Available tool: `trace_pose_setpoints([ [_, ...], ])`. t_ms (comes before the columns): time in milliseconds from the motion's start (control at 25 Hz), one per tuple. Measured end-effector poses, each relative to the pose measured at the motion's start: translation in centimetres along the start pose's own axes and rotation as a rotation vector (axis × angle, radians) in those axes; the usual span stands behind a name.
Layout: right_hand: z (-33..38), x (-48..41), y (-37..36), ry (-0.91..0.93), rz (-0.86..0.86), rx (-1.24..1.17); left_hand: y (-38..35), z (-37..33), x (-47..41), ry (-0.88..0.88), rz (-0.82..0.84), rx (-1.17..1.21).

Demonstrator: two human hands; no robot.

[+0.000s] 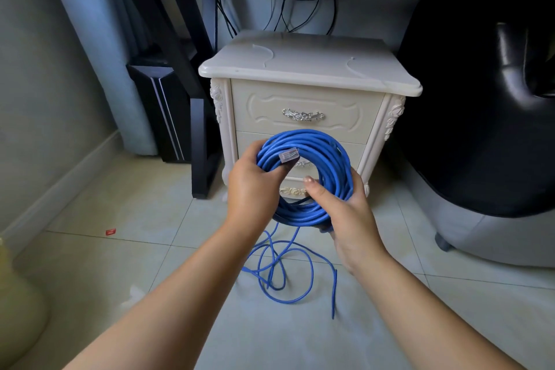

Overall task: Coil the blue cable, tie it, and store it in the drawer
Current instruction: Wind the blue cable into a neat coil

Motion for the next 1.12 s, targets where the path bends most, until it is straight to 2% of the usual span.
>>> trace_pose_setpoints([
  [160,-0.3,-0.3,-0.4,-0.016,0.006,-0.248,-0.3,0.2,0.1,0.072,-0.114,0.181],
  [240,-0.9,-0.1,-0.6,-0.007,-0.002,-0.281,-1.1,0.5,0.8,0.155,-0.172,0.279],
  [320,-1.3,0.0,-0.5,-0.030,-0.075,-0.272,-2.3,1.2,1.5,0.250,-0.145,0.354],
  [400,-1.5,-0.1,0.5,-0.048,-0.188,-0.253,-3.1,1.8,1.9,0.343,0.010,0.340],
  [520,-0.4,-0.7,3.1,-0.023,-0.300,-0.112,-2.9,1.5,1.4,0.356,0.408,0.327],
  [600,0.7,-0.8,4.1,0.013,-0.257,0.048,-2.0,0.7,0.8,0.316,0.612,0.363],
  [720,1.8,-0.3,3.9,0.044,-0.092,0.334,-1.3,0.1,0.3,0.232,0.730,0.263],
  [840,2.0,-0.1,3.1,0.070,0.033,0.602,-1.5,-0.4,0.4,0.048,0.650,-0.220],
  [920,2.1,-0.2,2.8,0.111,0.080,0.740,-1.9,-0.5,0.8,-0.093,0.557,-0.439],
  [1040,2.7,-0.1,2.5,0.176,0.090,0.828,-2.3,-0.8,1.3,-0.160,0.442,-0.517],
  [1120,3.2,0.0,2.5,0.171,0.126,0.787,-2.1,-0.9,1.3,-0.148,0.390,-0.460],
])
Point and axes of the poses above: each hand's wrist, its own x-axis away from the middle knuckle, its own y-axis out of the back of the hand, z = x × y, the point moved 3 cm from there along -x, towards the middle knuckle, and after that the axes turned 13 degrees about z, right-handed, at the moved point
